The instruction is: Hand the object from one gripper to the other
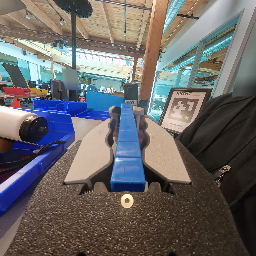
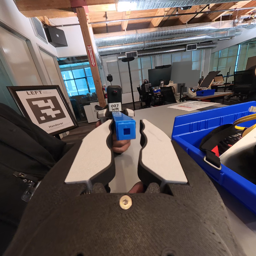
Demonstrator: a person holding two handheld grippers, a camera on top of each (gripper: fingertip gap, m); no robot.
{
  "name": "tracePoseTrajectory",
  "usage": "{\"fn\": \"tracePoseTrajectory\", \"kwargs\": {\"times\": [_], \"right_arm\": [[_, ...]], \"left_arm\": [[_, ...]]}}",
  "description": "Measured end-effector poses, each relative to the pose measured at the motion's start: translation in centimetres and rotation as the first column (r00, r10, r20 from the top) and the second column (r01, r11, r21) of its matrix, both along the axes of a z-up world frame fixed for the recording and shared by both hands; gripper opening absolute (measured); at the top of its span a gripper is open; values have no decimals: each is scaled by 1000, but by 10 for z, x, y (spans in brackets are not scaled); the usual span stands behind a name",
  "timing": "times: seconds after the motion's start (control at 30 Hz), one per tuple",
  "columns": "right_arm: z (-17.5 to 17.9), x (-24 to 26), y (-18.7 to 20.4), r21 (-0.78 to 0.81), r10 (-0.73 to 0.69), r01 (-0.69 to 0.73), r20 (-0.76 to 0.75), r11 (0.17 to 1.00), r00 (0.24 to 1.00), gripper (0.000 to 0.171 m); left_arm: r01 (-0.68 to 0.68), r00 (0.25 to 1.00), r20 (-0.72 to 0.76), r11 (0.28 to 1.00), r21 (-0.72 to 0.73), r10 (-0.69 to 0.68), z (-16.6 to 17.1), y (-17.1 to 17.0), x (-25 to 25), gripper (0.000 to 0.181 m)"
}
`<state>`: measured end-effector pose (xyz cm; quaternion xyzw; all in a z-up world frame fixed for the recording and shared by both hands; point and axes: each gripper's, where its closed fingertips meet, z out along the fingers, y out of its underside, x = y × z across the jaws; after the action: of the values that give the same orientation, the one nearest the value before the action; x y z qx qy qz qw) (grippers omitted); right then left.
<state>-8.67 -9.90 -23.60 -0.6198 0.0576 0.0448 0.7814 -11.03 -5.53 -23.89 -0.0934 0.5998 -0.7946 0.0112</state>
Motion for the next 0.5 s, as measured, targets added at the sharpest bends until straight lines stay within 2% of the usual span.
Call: {"fn": "tracePoseTrajectory", "kwargs": {"times": [0.27, 0.5], "right_arm": [[-26, -23, 19, -190, 49, -14, 185, 982, 981, 35], [-34, -24, 23, -234, 48, 4, 217, 972, 975, 35]], "left_arm": [[61, 997, 47, 993, 99, -66, -11, -5, -13, 42], [70, 995, 60, 989, 133, -79, -14, -1, -16, 38]]}}
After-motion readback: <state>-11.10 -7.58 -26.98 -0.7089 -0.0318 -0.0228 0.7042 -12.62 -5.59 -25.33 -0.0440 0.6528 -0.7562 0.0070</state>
